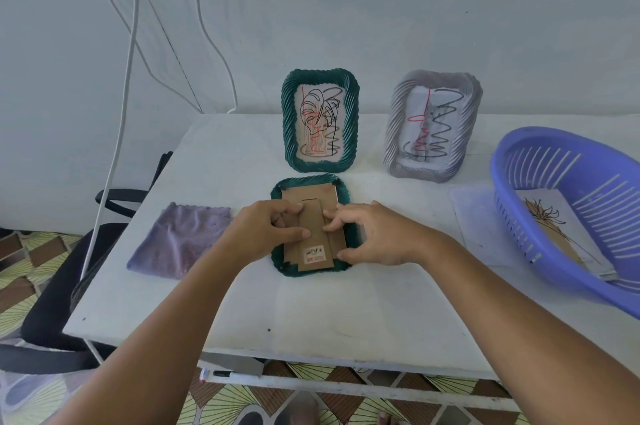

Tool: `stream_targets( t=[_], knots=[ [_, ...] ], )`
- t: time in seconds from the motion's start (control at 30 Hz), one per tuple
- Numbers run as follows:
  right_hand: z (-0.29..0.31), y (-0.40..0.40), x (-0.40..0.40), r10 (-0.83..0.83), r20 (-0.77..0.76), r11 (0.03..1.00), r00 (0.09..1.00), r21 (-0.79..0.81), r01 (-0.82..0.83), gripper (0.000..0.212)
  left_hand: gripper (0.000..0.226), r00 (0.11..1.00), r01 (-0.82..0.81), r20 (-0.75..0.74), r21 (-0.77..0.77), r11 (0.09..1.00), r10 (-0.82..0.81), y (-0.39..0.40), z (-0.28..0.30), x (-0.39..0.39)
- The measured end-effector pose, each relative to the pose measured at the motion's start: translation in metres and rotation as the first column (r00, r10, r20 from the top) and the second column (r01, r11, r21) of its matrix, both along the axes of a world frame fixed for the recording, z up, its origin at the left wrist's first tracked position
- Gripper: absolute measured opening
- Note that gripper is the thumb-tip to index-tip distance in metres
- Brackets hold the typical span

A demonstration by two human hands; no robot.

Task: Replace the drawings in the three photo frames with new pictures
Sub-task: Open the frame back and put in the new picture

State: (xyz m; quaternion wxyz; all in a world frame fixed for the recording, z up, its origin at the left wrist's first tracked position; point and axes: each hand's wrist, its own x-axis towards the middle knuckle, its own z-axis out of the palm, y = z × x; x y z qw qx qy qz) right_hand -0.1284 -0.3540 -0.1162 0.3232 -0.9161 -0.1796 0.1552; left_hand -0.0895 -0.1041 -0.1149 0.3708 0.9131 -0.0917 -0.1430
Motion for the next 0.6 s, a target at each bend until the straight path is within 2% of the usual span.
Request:
stream_targets(
  t=[0.23, 0.33, 0.47, 0.6],
  knots=[
    [-0.001, -0.001, 0.0, -0.008, -0.063, 0.999, 0.998, 0.045, 0.01, 0.048, 0.055, 1.0, -0.013, -0.002, -0.008, 1.0, 0.013, 0.0, 0.002, -0.001],
    [-0.003, -0.001, 0.0, -0.03, -0.07, 0.993, 0.997, 0.111, 0.038, 0.045, 0.055, 1.0, -0.012, -0.001, 0.002, 1.0, 0.012, -0.002, 0.005, -0.004],
    [0.0, 0.001, -0.002, -0.124, -0.057, 0.963, 0.991, 0.233, 0.134, 0.038, 0.055, 0.997, 0.001, 0.079, 0.091, 0.996, -0.008, -0.002, 0.011, -0.009],
    [0.003, 0.0, -0.007, -0.3, 0.073, 0.911, 0.951, 0.319, 0.262, 0.026, 0.065, 0.981, -0.092, 0.179, 0.121, 0.988, 0.069, -0.003, 0.014, -0.019]
  ],
)
